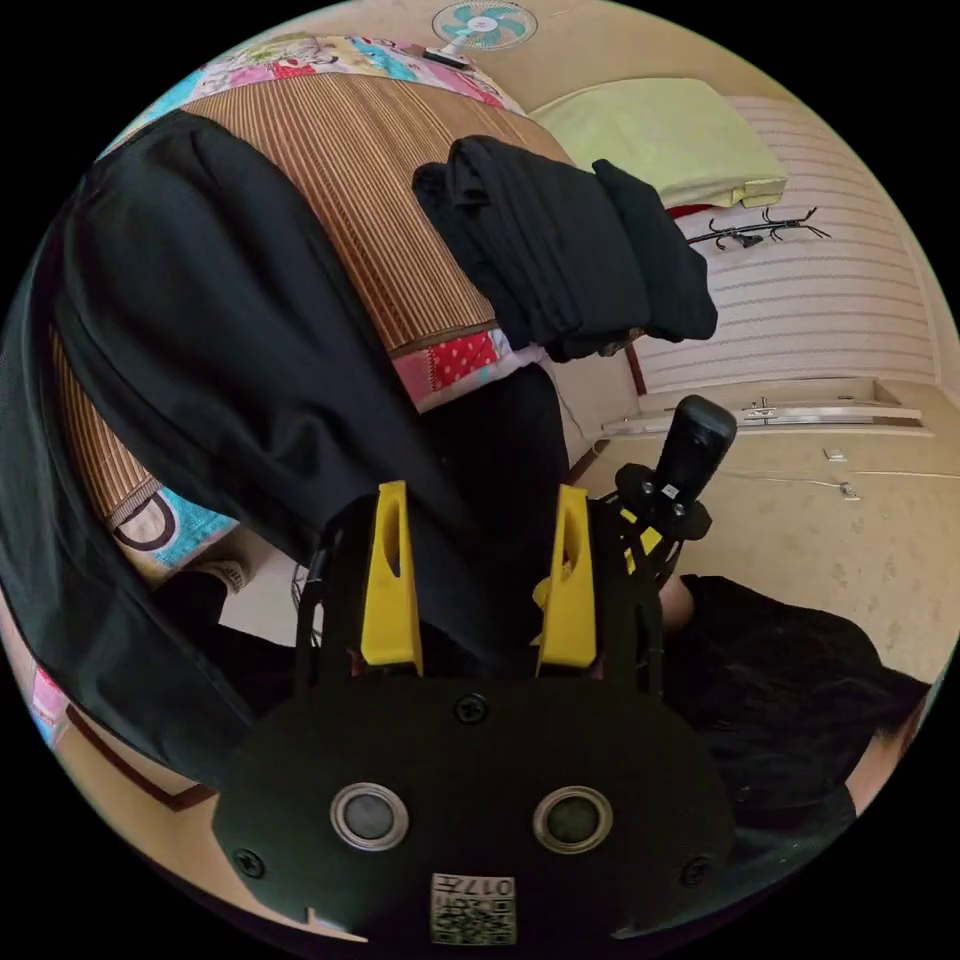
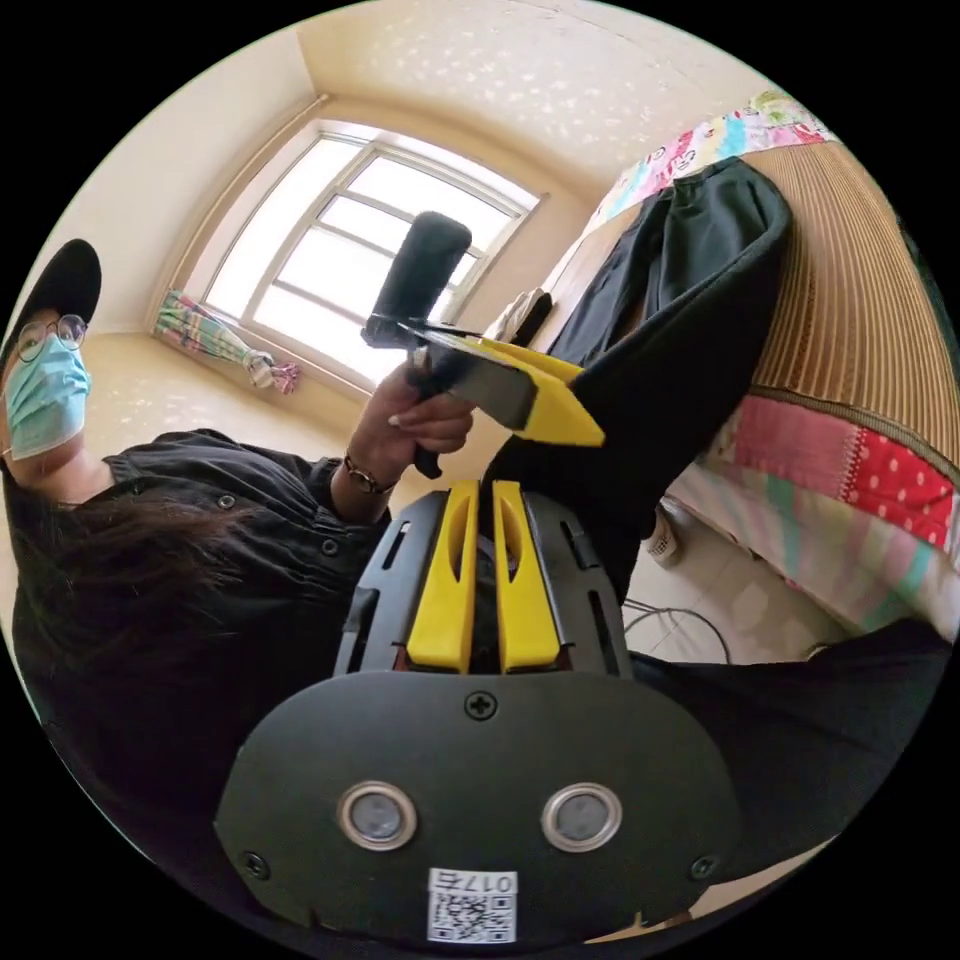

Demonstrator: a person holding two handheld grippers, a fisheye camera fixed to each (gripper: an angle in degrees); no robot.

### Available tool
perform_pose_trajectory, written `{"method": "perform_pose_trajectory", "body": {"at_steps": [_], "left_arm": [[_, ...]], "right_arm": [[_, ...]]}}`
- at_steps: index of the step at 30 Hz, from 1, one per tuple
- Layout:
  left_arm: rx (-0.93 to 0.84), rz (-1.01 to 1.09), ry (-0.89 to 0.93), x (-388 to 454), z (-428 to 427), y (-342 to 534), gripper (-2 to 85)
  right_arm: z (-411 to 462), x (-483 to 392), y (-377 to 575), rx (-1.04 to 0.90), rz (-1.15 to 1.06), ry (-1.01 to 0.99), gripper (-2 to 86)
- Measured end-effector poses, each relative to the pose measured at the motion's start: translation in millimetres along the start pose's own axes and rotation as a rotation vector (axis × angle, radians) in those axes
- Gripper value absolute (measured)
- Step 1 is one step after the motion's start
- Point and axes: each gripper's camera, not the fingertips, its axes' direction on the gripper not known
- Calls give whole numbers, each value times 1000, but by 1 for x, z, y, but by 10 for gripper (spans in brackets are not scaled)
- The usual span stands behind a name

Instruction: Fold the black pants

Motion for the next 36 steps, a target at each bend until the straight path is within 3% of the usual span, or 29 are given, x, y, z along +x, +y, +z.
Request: {"method": "perform_pose_trajectory", "body": {"at_steps": [2,5,10,14,20,22,25,29,33,36], "left_arm": [[68,-61,-135,-5,-3,20,43],[157,-100,-14,-25,-27,47,4],[261,-158,126,-56,-79,76,-3],[315,-151,173,-64,-122,86,-4],[429,-153,325,-88,-195,109,-5],[476,-179,433,-109,-222,126,-5],[608,-222,671,-157,-275,176,-5],[781,-330,827,-218,-333,260,0],[857,-515,731,-267,-356,322,25],[683,-747,555,-301,-352,351,95]], "right_arm": [[16,6,-5,-163,-3,82,41],[6,13,-13,-291,-32,236,59],[-60,66,-101,-99,54,329,110],[-63,173,-232,-2,208,470,173],[-22,337,-355,121,470,511,130],[0,336,-385,148,443,555,46],[60,267,-441,244,224,734,34],[190,190,-514,148,-66,671,40],[293,197,-546,-36,-134,453,71],[300,206,-514,-51,-80,408,89]]}}
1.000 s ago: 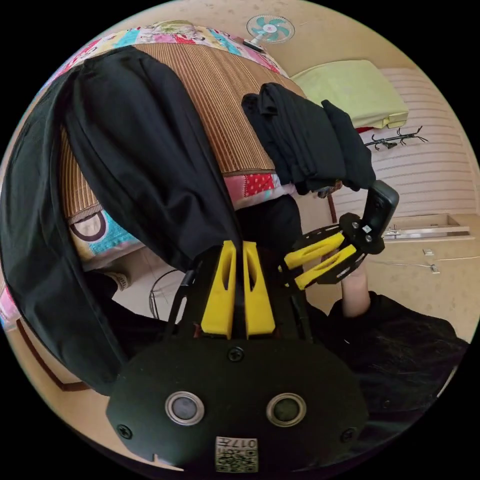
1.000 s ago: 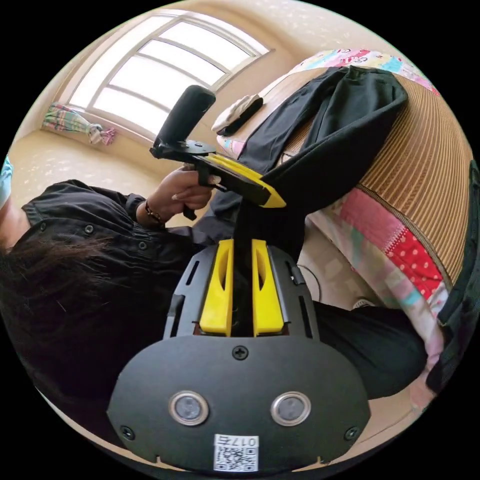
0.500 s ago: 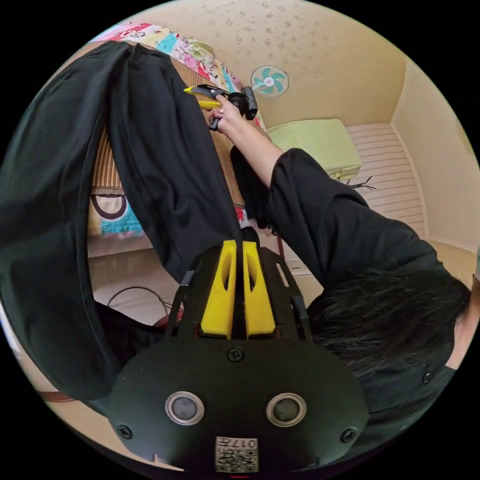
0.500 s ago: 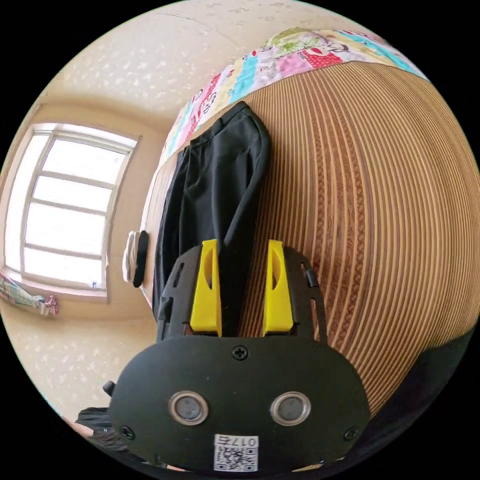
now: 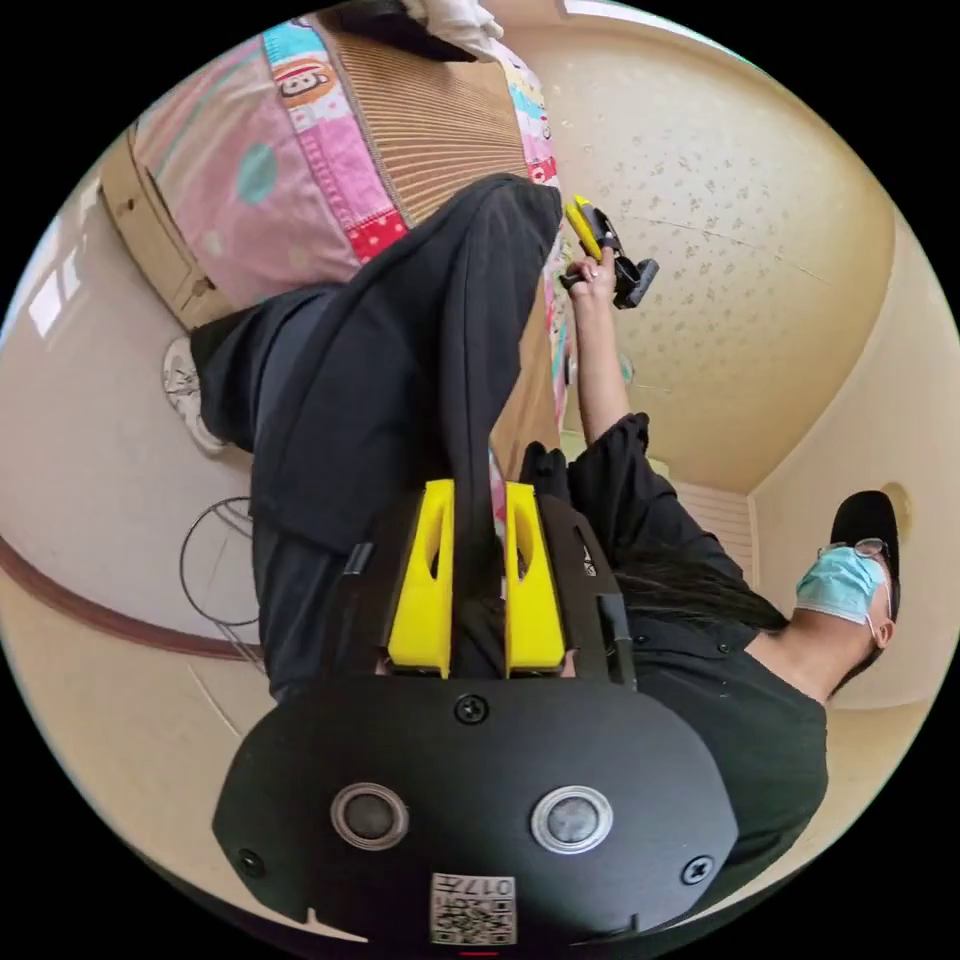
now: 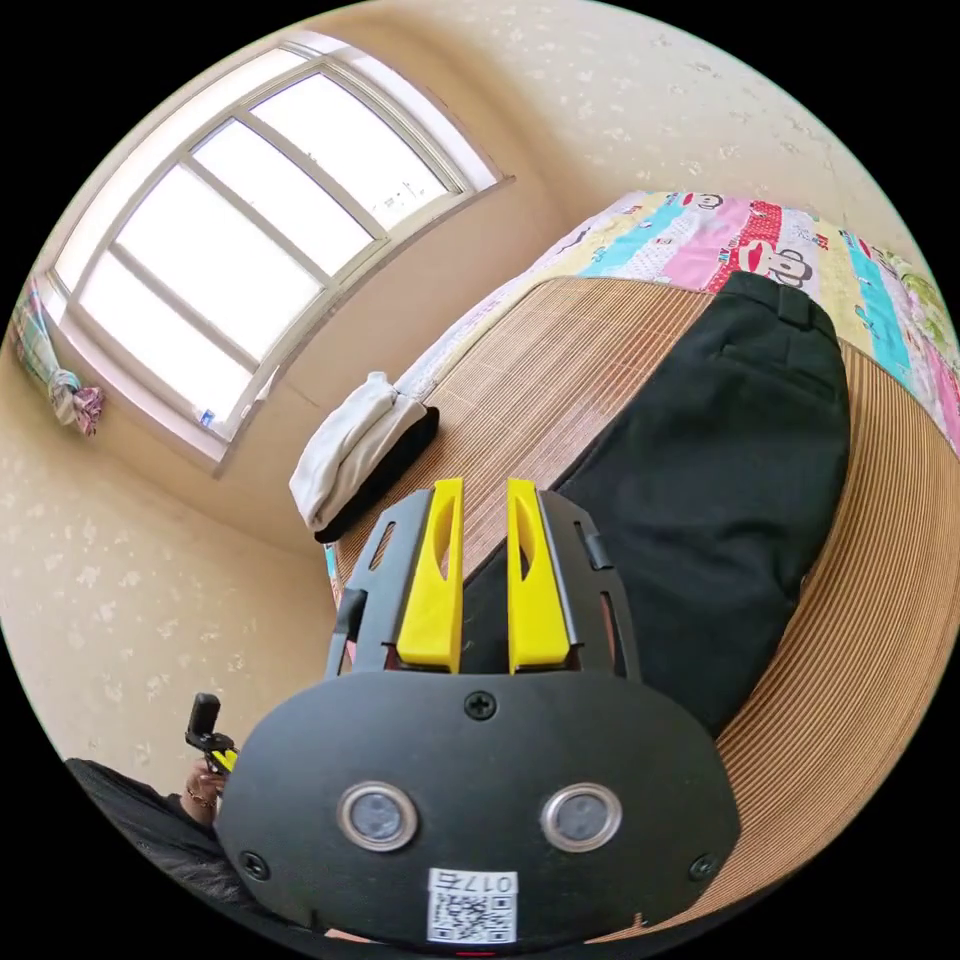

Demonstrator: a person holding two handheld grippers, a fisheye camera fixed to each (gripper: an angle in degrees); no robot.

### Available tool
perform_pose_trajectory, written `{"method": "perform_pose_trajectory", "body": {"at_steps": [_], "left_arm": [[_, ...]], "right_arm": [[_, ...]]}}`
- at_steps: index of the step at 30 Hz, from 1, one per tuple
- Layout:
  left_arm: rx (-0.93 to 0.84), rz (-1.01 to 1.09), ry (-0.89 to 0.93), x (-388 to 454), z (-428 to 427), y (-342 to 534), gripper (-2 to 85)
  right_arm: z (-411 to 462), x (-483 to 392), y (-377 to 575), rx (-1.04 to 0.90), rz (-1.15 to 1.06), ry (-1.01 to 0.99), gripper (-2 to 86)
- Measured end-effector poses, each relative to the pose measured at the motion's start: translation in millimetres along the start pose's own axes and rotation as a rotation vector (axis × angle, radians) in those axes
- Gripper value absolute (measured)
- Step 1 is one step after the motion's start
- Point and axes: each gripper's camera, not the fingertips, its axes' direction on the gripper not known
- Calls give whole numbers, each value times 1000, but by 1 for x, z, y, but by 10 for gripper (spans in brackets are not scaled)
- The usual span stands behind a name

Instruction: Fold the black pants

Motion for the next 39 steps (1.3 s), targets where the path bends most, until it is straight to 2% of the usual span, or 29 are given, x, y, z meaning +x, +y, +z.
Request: {"method": "perform_pose_trajectory", "body": {"at_steps": [2,6,10,13,15,18,20,21,23,24,27,28,29,32,35,39], "left_arm": [[39,-47,-135,-8,-17,-1,117],[118,33,-72,3,-27,-22,113],[-2,111,-187,22,15,-75,116],[-128,134,-217,35,54,-91,90],[-119,144,-280,47,57,-88,58],[-126,229,-225,72,45,-80,22],[-152,279,5,73,28,-77,9],[-149,271,64,70,23,-77,8],[-78,275,196,53,0,-73,6],[-67,264,188,48,-2,-72,7],[-166,101,-50,18,16,-76,20],[-195,64,-170,14,25,-76,35],[-176,58,-210,15,28,-73,52],[2,94,-83,27,13,-68,97],[145,158,-77,50,0,-80,122],[71,240,-207,79,39,-128,152]], "right_arm": [[-10,2,41,-14,-29,-38,98],[-53,26,176,-36,52,-3,112],[-81,40,289,7,203,-130,118],[-77,34,350,-45,255,-178,119],[-66,34,381,-107,325,-209,115],[-49,31,397,-203,328,-372,72],[-49,22,400,-230,261,-531,28],[-55,16,401,-217,221,-662,22],[-66,9,407,-199,181,-765,18],[-66,10,411,-237,182,-707,19],[-57,25,421,-363,271,-427,39],[-57,29,421,-356,286,-422,59],[-60,35,419,-321,314,-445,99],[-67,50,409,-228,397,-467,148],[-74,63,392,-164,452,-451,161],[-58,73,362,-195,432,-530,125]]}}
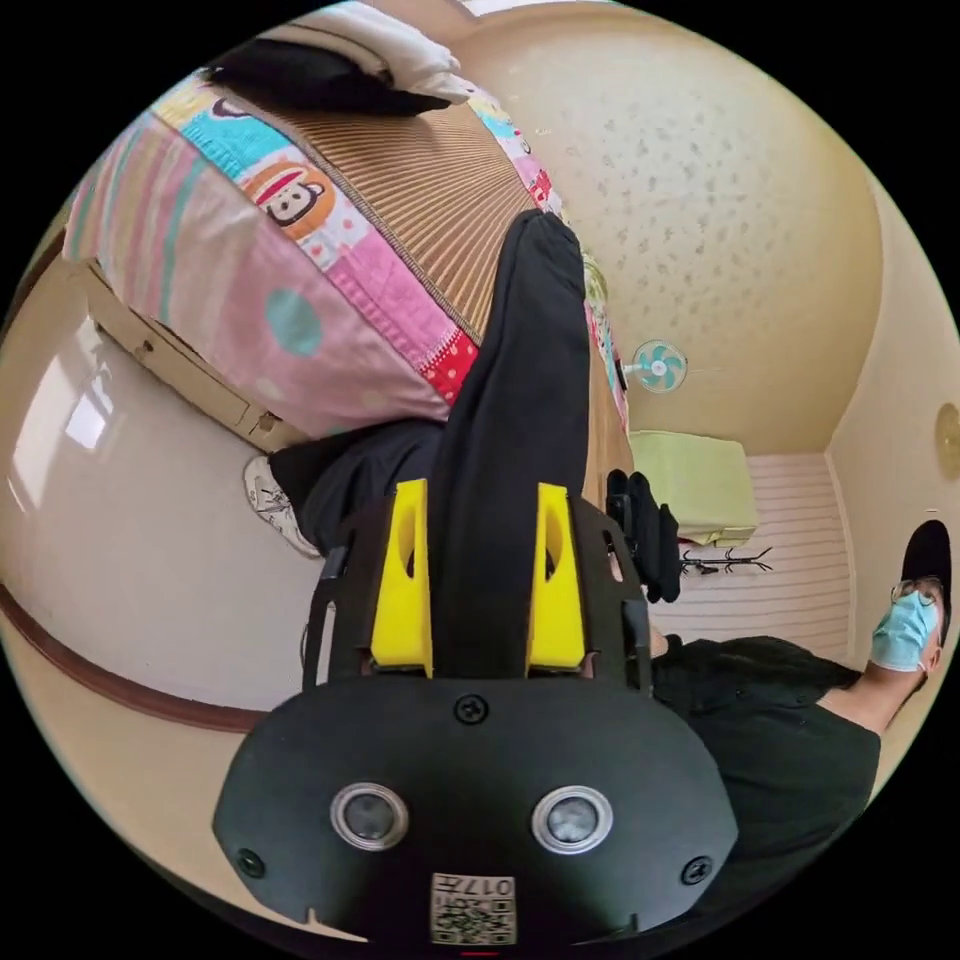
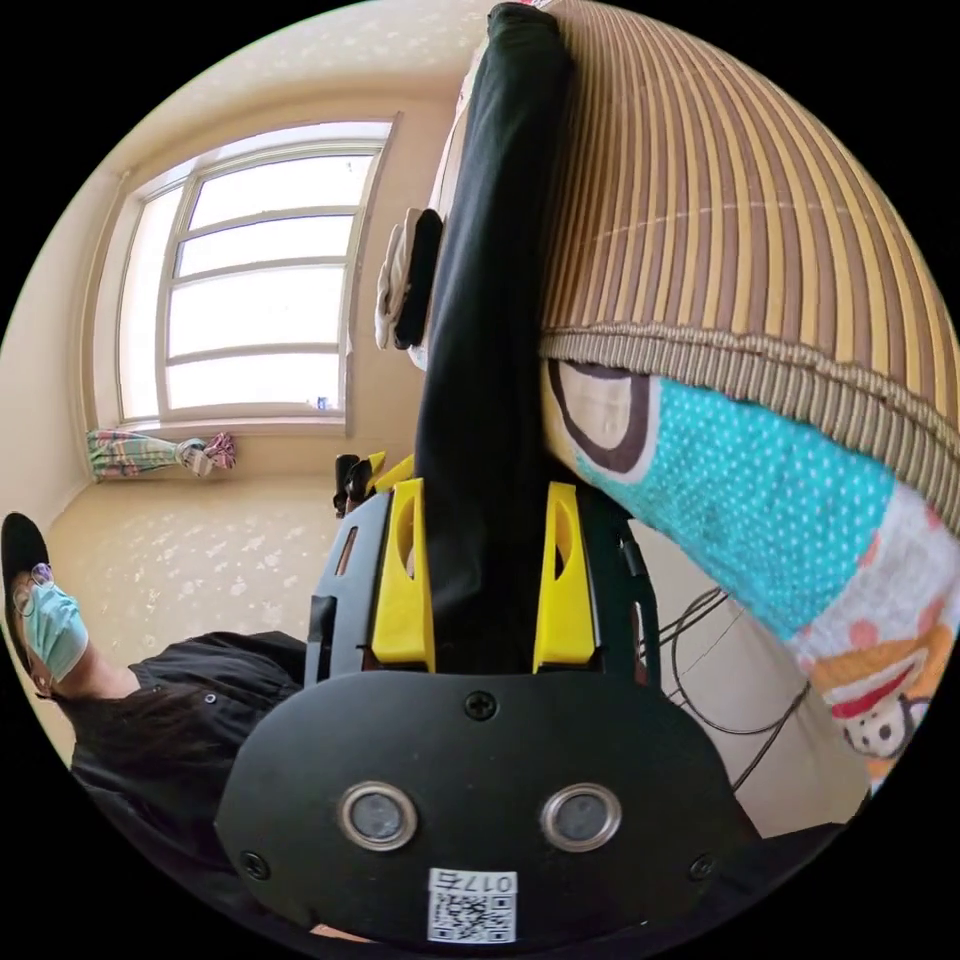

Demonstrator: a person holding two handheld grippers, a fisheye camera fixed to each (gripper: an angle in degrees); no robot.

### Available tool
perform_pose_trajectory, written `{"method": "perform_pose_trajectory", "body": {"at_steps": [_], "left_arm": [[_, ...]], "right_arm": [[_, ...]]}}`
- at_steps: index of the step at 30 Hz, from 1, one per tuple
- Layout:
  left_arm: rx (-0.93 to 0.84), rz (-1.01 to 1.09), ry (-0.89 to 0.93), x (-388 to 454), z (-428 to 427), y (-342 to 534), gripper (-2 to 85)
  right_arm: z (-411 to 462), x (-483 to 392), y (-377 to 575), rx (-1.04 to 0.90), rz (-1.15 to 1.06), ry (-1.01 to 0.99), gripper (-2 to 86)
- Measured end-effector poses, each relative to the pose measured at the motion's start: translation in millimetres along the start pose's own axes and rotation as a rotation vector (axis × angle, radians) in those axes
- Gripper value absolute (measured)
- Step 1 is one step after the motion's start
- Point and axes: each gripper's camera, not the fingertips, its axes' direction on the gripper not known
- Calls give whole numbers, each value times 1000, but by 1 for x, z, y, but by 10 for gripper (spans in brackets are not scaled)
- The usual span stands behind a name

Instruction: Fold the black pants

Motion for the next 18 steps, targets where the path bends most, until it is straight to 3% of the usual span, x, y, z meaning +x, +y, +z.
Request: {"method": "perform_pose_trajectory", "body": {"at_steps": [2,4,6,8,13,15,18], "left_arm": [[-155,-2,-13,-2,54,-28,159],[-167,-20,-33,6,70,-28,144],[-190,69,-136,30,71,-13,74],[-197,154,6,53,67,22,40],[-339,139,219,66,95,85,39],[-311,119,273,62,98,96,43],[-149,38,216,44,81,95,75]], "right_arm": [[7,3,-9,-44,-5,-79,73],[-1,-10,-6,-33,-58,-148,46],[-19,-42,9,-28,-151,-92,37],[-33,-60,24,-35,-173,-5,34],[-62,-78,74,-125,-223,53,33],[-69,-68,89,-158,-189,125,36],[-86,-56,86,-92,-103,142,66]]}}
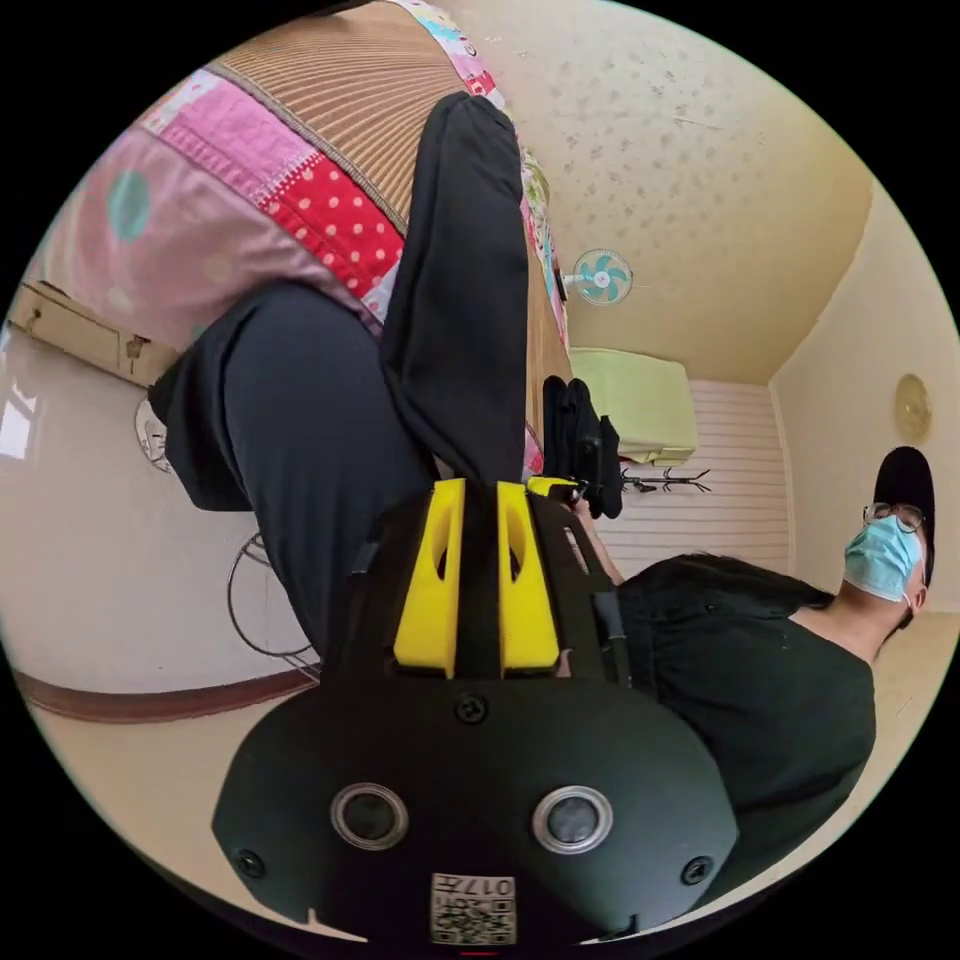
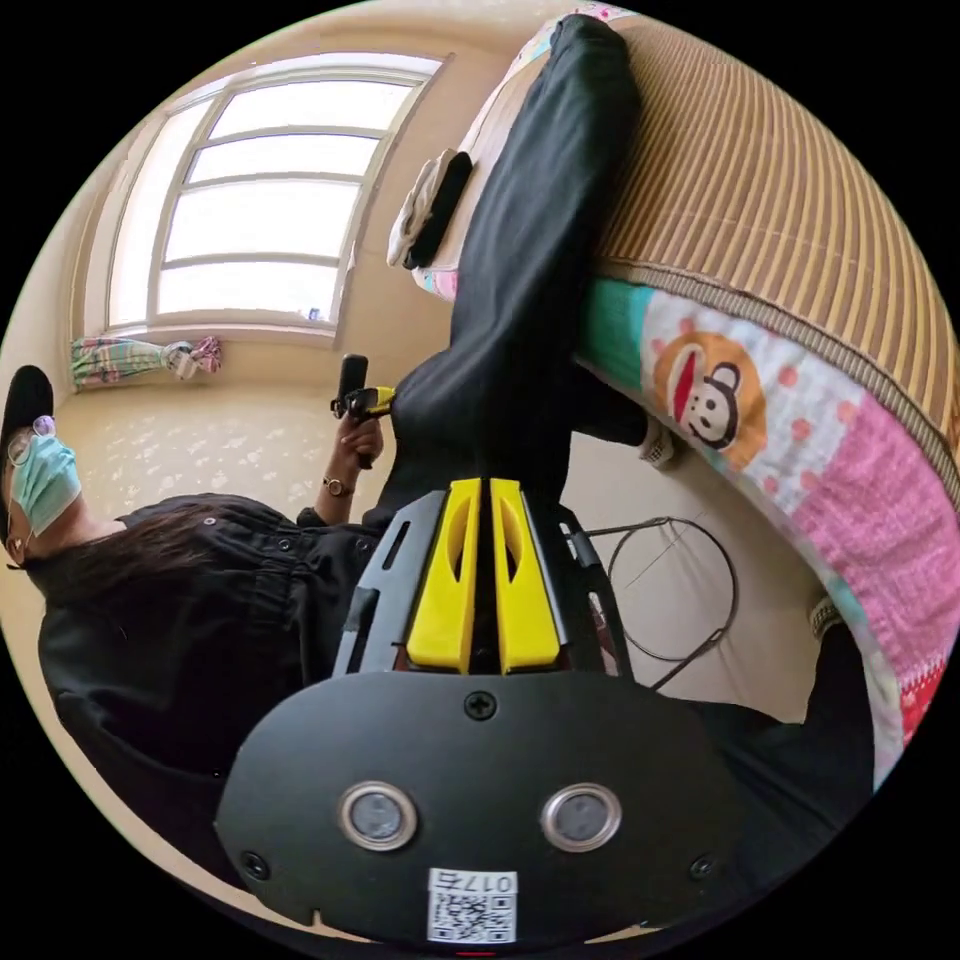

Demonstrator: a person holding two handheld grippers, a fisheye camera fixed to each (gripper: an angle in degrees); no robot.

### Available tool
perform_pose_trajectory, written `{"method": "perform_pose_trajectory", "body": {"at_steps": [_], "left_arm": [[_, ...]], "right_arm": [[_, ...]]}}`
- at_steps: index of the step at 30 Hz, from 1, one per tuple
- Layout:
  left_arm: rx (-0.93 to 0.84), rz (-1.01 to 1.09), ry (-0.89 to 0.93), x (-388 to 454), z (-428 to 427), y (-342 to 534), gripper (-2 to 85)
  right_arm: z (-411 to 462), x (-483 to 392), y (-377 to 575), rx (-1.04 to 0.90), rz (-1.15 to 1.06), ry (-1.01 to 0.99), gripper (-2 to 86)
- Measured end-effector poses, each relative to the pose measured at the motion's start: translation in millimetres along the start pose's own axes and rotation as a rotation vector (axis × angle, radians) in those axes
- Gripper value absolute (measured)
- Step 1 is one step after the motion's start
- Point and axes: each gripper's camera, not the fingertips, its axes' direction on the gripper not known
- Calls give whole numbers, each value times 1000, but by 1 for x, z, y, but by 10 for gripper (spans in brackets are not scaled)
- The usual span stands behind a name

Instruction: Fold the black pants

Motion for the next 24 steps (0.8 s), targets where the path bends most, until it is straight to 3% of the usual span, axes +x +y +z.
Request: {"method": "perform_pose_trajectory", "body": {"at_steps": [6,10,13,20,24], "left_arm": [[97,72,-157,16,-7,-70,144],[0,38,-266,2,34,-113,162],[-6,38,-279,-4,50,-102,163],[-11,38,-240,-20,72,-74,165],[-52,46,-288,-19,78,-58,117]], "right_arm": [[-40,-19,-61,213,-51,62,111],[-31,-11,-101,154,8,41,136],[-12,-15,-104,73,25,15,136],[3,-19,-103,236,5,-144,124],[29,-30,-133,212,-28,-215,93]]}}
